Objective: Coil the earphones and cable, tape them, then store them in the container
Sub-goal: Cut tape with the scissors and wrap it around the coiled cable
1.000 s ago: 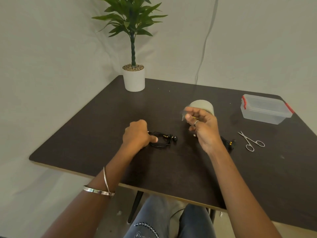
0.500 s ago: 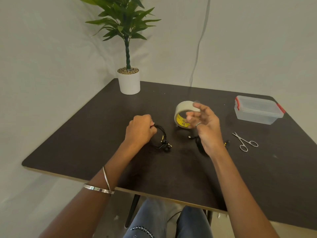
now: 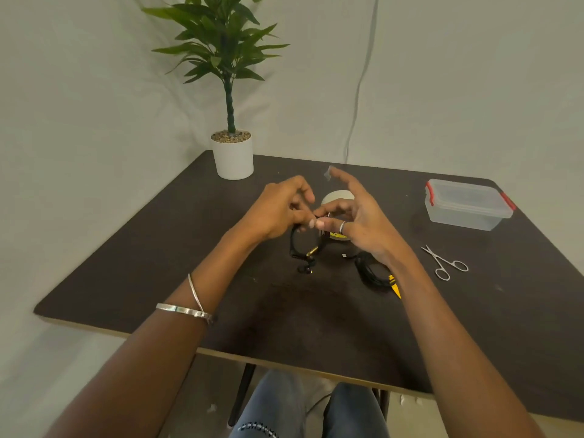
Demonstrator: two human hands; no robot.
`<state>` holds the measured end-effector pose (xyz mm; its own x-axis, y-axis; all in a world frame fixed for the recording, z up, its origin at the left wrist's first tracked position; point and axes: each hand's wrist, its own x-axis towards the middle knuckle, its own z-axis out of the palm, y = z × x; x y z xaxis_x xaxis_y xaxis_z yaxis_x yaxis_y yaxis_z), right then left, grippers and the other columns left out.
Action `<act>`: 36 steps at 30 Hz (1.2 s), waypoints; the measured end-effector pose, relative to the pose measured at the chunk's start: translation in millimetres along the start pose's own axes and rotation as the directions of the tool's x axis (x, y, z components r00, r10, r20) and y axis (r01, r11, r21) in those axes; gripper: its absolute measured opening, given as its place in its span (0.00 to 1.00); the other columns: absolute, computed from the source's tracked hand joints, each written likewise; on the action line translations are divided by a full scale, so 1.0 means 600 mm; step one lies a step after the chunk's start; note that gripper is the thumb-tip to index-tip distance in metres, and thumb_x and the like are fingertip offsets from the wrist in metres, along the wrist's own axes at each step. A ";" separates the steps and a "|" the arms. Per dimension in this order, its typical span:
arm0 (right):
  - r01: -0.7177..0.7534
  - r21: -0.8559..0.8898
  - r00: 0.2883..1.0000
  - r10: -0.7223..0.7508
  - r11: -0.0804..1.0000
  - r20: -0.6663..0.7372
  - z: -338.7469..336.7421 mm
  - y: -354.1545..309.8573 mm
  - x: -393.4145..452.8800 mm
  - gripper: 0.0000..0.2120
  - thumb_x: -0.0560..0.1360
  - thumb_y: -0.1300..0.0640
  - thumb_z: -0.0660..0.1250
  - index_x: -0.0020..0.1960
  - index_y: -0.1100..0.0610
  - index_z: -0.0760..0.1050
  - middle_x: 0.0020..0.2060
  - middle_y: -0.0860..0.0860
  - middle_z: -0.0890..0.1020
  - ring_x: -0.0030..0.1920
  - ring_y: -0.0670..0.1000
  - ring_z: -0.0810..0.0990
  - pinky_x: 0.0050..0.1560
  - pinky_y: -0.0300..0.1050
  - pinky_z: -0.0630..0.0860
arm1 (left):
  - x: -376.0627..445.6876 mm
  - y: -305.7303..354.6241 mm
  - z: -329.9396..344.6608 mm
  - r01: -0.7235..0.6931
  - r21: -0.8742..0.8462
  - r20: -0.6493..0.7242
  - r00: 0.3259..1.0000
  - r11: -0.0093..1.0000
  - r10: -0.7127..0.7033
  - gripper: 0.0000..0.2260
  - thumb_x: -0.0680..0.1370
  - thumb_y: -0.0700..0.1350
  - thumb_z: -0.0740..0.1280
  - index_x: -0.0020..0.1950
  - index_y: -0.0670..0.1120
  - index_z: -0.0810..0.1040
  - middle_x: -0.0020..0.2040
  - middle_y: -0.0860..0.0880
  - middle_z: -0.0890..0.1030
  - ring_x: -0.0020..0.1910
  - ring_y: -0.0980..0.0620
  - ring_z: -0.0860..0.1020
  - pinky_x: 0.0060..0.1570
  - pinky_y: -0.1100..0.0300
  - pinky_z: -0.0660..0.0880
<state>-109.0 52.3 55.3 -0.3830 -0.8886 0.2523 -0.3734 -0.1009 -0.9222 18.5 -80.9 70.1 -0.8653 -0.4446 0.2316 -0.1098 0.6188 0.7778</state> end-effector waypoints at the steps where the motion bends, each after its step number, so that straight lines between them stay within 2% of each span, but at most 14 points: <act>1: -0.012 -0.003 1.000 0.012 1.000 -0.009 -0.003 0.001 -0.001 0.40 0.69 0.65 0.75 0.74 0.48 0.59 0.42 0.54 0.85 0.48 0.52 0.83 0.59 0.44 0.75 | 0.001 -0.001 0.000 0.022 -0.070 0.019 1.000 0.997 -0.020 0.12 0.73 0.34 0.71 0.51 0.42 0.71 0.35 0.45 0.84 0.35 0.45 0.82 0.40 0.57 0.80; 4: -0.051 0.044 0.998 0.053 0.998 -0.035 -0.006 0.010 -0.009 0.38 0.68 0.67 0.75 0.72 0.50 0.62 0.38 0.52 0.84 0.44 0.51 0.82 0.54 0.44 0.76 | 0.000 -0.002 0.005 0.090 -0.232 0.080 0.994 0.968 -0.073 0.13 0.73 0.35 0.72 0.52 0.43 0.71 0.36 0.41 0.83 0.34 0.44 0.81 0.38 0.54 0.79; 6: -0.074 0.070 0.995 0.078 0.995 -0.057 -0.006 0.018 -0.014 0.38 0.68 0.67 0.75 0.71 0.49 0.64 0.36 0.52 0.84 0.44 0.51 0.82 0.55 0.48 0.77 | -0.005 -0.001 0.013 0.118 -0.293 0.098 0.991 0.949 -0.093 0.09 0.75 0.39 0.70 0.52 0.43 0.74 0.36 0.42 0.83 0.35 0.46 0.81 0.38 0.56 0.79; 7: -0.084 0.087 0.993 0.091 0.993 -0.077 -0.005 0.022 -0.016 0.37 0.68 0.68 0.75 0.71 0.49 0.64 0.36 0.51 0.84 0.44 0.51 0.82 0.55 0.49 0.77 | -0.008 -0.001 0.016 0.134 -0.332 0.103 0.989 0.934 -0.105 0.08 0.76 0.43 0.69 0.52 0.42 0.76 0.38 0.43 0.83 0.37 0.47 0.82 0.39 0.56 0.78; 9: -0.094 0.161 0.983 0.118 0.982 -0.141 -0.005 0.029 -0.022 0.36 0.68 0.69 0.74 0.70 0.50 0.65 0.35 0.52 0.83 0.42 0.50 0.83 0.53 0.46 0.77 | -0.015 -0.007 0.020 0.177 -0.421 0.136 0.982 0.890 -0.131 0.14 0.74 0.50 0.68 0.53 0.42 0.79 0.42 0.44 0.84 0.43 0.48 0.82 0.46 0.55 0.78; 11: -0.093 0.252 0.968 0.147 0.963 -0.205 -0.005 0.034 -0.030 0.33 0.69 0.71 0.73 0.69 0.51 0.66 0.34 0.53 0.83 0.41 0.50 0.83 0.50 0.43 0.75 | -0.022 -0.017 0.022 0.201 -0.470 0.175 0.976 0.860 -0.132 0.16 0.71 0.49 0.71 0.56 0.43 0.80 0.48 0.43 0.85 0.50 0.48 0.82 0.52 0.54 0.78; 13: -0.094 0.312 0.953 0.176 0.945 -0.246 -0.005 0.035 -0.037 0.32 0.69 0.71 0.72 0.68 0.53 0.67 0.34 0.53 0.83 0.41 0.49 0.83 0.51 0.43 0.76 | -0.027 -0.028 0.029 0.187 -0.450 0.168 0.978 0.873 -0.123 0.14 0.71 0.42 0.73 0.56 0.43 0.82 0.49 0.42 0.85 0.52 0.48 0.82 0.54 0.57 0.78; 17: -0.092 0.417 0.933 0.225 0.904 -0.281 -0.003 0.045 -0.046 0.31 0.68 0.71 0.73 0.66 0.54 0.69 0.34 0.52 0.83 0.42 0.50 0.84 0.52 0.45 0.76 | -0.032 -0.034 0.049 0.145 -0.504 0.030 0.988 0.852 -0.150 0.10 0.72 0.36 0.72 0.53 0.39 0.83 0.43 0.41 0.85 0.42 0.47 0.83 0.51 0.54 0.80; 20: -0.098 0.409 0.934 0.226 0.907 -0.277 -0.003 0.047 -0.051 0.30 0.68 0.71 0.73 0.66 0.54 0.69 0.37 0.53 0.83 0.43 0.48 0.83 0.46 0.41 0.76 | -0.029 -0.030 0.060 0.127 -0.493 -0.031 0.986 0.860 -0.164 0.08 0.72 0.35 0.72 0.51 0.38 0.83 0.40 0.41 0.84 0.36 0.49 0.81 0.47 0.54 0.81; 23: -0.085 0.403 0.932 0.216 0.911 -0.292 -0.005 0.039 -0.057 0.23 0.70 0.69 0.72 0.61 0.55 0.75 0.45 0.52 0.81 0.43 0.44 0.81 0.38 0.35 0.74 | -0.026 -0.023 0.069 0.114 -0.482 -0.101 0.978 0.868 -0.184 0.07 0.72 0.34 0.72 0.49 0.37 0.83 0.41 0.37 0.84 0.33 0.51 0.80 0.45 0.56 0.80; 26: -0.081 0.387 0.943 0.197 0.919 -0.269 -0.011 0.037 -0.062 0.10 0.72 0.59 0.72 0.53 0.51 0.81 0.50 0.50 0.83 0.50 0.47 0.79 0.47 0.45 0.69 | -0.024 -0.022 0.073 0.123 -0.515 -0.136 0.965 0.849 -0.222 0.06 0.72 0.33 0.71 0.48 0.37 0.84 0.41 0.35 0.83 0.33 0.50 0.79 0.44 0.57 0.80; 28: -0.087 0.378 0.961 0.178 0.922 -0.213 -0.010 0.033 -0.063 0.06 0.73 0.56 0.71 0.50 0.53 0.83 0.50 0.50 0.84 0.52 0.50 0.79 0.49 0.48 0.67 | -0.023 -0.022 0.073 0.137 -0.530 -0.123 0.964 0.837 -0.236 0.06 0.72 0.34 0.72 0.48 0.36 0.84 0.41 0.36 0.83 0.34 0.49 0.79 0.46 0.54 0.80; 32: -0.089 0.310 0.960 0.165 0.947 -0.227 -0.002 0.025 -0.054 0.03 0.73 0.62 0.71 0.45 0.57 0.83 0.46 0.51 0.85 0.48 0.46 0.81 0.46 0.36 0.74 | -0.025 -0.016 0.074 0.142 -0.536 -0.082 0.972 0.832 -0.219 0.05 0.72 0.34 0.72 0.47 0.35 0.83 0.42 0.35 0.83 0.35 0.47 0.78 0.46 0.54 0.79; 36: -0.103 0.265 0.951 0.173 0.959 -0.255 0.001 0.030 -0.047 0.07 0.70 0.66 0.73 0.42 0.55 0.83 0.46 0.53 0.85 0.51 0.51 0.83 0.57 0.46 0.77 | -0.026 -0.013 0.071 0.142 -0.532 -0.061 0.977 0.835 -0.205 0.06 0.72 0.34 0.72 0.47 0.35 0.83 0.41 0.37 0.84 0.34 0.49 0.78 0.42 0.60 0.80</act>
<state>-104.6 75.2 31.2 -0.6440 -0.7490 0.1555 -0.0948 -0.1235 -0.9878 12.1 -51.1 35.7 -0.7927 -0.6009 0.1026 0.0460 0.1088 0.9930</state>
